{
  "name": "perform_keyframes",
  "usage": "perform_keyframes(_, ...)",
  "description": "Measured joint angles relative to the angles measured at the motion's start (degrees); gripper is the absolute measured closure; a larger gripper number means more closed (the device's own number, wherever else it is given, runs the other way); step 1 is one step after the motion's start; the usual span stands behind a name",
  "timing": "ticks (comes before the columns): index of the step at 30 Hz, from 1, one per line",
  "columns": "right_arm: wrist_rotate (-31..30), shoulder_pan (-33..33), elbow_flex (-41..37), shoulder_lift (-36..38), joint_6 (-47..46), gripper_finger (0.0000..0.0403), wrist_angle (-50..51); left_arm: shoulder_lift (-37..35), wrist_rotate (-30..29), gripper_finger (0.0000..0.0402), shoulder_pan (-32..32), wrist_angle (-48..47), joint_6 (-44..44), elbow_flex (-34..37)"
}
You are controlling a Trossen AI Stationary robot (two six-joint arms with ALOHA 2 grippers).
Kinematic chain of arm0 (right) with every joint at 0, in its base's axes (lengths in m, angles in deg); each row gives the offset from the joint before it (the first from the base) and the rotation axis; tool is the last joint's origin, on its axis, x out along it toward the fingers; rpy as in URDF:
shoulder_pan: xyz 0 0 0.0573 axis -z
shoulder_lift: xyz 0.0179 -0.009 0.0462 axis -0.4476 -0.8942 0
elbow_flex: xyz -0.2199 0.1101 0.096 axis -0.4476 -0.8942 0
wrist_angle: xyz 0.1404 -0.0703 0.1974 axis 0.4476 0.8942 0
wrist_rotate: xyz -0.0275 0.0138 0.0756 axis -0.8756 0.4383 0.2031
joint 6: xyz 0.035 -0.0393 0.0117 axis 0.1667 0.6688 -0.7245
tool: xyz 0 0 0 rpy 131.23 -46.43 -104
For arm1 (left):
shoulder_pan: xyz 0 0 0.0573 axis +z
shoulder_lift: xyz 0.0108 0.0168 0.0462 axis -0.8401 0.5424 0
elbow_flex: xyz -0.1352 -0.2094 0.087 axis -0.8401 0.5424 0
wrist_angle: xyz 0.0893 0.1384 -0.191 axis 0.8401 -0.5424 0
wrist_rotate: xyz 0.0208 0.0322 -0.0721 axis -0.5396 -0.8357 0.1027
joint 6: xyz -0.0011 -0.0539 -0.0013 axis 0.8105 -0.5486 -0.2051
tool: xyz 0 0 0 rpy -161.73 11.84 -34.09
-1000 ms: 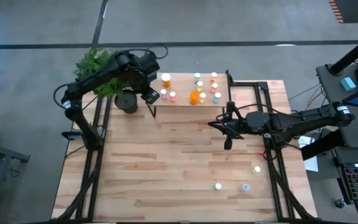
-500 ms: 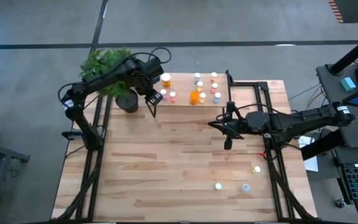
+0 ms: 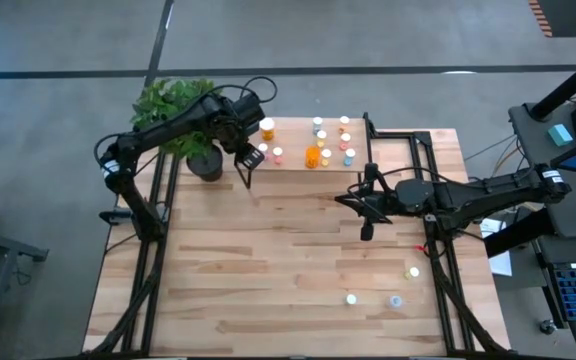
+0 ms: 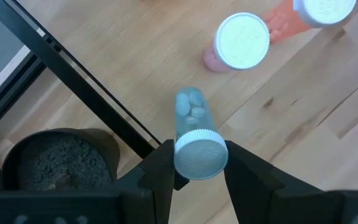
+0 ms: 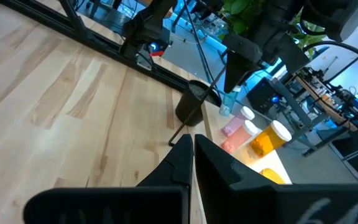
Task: Pick and place medicine bottles onto shelf by color
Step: Put the blue pill bottle on the shelf
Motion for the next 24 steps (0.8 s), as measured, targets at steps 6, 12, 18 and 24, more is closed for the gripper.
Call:
perform_keyframes(6,0.0,0.0,0.0,0.0,0.0,0.0394,0.0,0.0,0.0,0.0292,0.0,0.0,-0.2,0.0)
perform_keyframes(12,0.0,0.0,0.0,0.0,0.0,0.0394,0.0,0.0,0.0,0.0292,0.0,0.1,-0.3,0.0)
perform_keyframes(18,0.0,0.0,0.0,0.0,0.0,0.0394,0.0,0.0,0.0,0.0292,0.0,0.3,-0.3,0.0)
perform_keyframes(24,0.0,0.0,0.0,0.0,0.0,0.0394,0.0,0.0,0.0,0.0292,0.0,0.7,-0.4,0.0)
